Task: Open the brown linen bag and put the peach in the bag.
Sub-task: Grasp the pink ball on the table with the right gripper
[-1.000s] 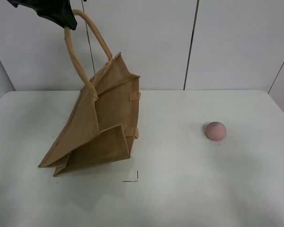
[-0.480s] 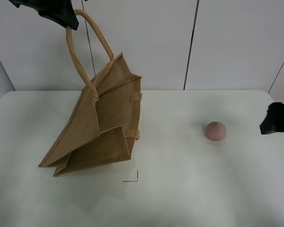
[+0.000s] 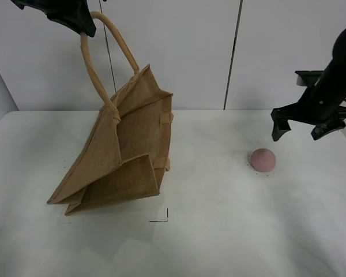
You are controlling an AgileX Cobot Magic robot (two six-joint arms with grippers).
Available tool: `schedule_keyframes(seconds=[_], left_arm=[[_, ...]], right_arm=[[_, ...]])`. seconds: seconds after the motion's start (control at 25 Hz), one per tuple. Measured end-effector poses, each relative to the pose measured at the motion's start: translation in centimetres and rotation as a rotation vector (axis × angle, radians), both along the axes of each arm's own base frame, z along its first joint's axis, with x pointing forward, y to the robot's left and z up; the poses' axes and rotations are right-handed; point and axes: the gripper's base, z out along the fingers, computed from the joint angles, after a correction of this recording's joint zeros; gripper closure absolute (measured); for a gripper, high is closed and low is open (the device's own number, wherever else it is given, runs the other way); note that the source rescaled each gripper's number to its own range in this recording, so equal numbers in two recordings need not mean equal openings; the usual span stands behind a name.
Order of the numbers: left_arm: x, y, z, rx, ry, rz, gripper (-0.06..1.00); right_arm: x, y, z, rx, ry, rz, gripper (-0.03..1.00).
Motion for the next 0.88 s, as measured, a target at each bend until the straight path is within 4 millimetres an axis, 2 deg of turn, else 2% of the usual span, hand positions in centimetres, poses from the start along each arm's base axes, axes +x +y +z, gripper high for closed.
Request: schedule_keyframes(seconds=[0.16, 0.56, 0.68, 0.88], left_arm=[[0.0, 0.0, 0.0, 0.000, 0.000, 0.000, 0.94], [0.0, 0.0, 0.0, 0.000, 0.000, 0.000, 0.94], [0.0, 0.0, 0.0, 0.000, 0.000, 0.000, 0.94], [0.0, 0.0, 0.0, 0.000, 0.000, 0.000, 0.94]], right_arm=[[2.0, 1.6, -2.1, 0.006, 0.039, 0.041, -0.03], [3.7, 2.0, -8.6, 0.018, 0.116, 0.032, -0.03], [4.0, 2.0, -9.8, 0.021, 0.120, 0.028, -0.03], [4.2, 2.0, -10.8, 0.020, 0.127, 0.027, -0.03]])
